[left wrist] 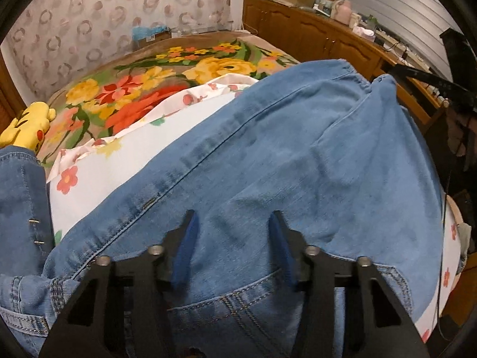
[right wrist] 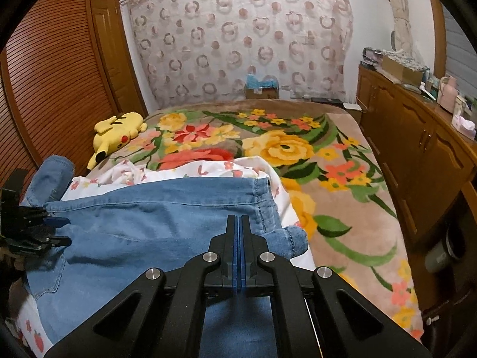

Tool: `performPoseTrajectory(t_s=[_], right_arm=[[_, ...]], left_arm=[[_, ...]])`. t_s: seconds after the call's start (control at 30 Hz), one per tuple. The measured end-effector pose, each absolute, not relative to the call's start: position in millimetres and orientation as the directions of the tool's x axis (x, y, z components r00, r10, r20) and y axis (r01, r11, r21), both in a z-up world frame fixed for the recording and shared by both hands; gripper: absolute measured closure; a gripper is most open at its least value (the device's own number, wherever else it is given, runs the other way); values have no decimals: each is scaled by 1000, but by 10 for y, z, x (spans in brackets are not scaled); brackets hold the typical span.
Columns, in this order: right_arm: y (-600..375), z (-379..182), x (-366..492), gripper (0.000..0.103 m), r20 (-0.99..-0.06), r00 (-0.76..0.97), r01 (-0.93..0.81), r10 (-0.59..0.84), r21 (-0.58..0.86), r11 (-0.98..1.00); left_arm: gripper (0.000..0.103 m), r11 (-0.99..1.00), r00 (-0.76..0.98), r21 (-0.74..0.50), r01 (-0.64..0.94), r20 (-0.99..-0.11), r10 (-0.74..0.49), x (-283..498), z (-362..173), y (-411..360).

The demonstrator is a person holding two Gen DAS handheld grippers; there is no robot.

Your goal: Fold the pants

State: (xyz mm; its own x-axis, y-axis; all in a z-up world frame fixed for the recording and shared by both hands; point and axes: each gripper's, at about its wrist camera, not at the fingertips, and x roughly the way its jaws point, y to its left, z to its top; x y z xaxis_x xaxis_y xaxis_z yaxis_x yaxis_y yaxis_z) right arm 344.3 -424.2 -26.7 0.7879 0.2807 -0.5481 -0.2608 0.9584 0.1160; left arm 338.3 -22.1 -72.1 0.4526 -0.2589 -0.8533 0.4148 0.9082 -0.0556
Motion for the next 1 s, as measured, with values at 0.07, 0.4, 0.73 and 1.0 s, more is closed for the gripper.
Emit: performPoseTrajectory(t_s=[0.07, 0.4, 0.73, 1.0], right_arm=[[-4260, -278, 3435, 103, -544, 790, -259, 282, 121, 958], [-4269, -206, 3372, 103, -505, 821, -239, 268, 123, 963], [-4241, -162, 3314, 103, -471, 846, -232, 249, 96, 968], [-4207, -380, 3546, 67, -545, 809, -201, 222, 98, 975]], left_arm=[[74, 908, 461, -43, 416, -851, -252, 3380, -716, -242], [100, 908, 570, 20, 419, -784, -246, 3133, -398, -168], [100, 929, 678, 25, 369, -691, -251, 3056, 57, -19], [100, 936, 643, 24, 352, -733, -223, 3133, -212, -14]])
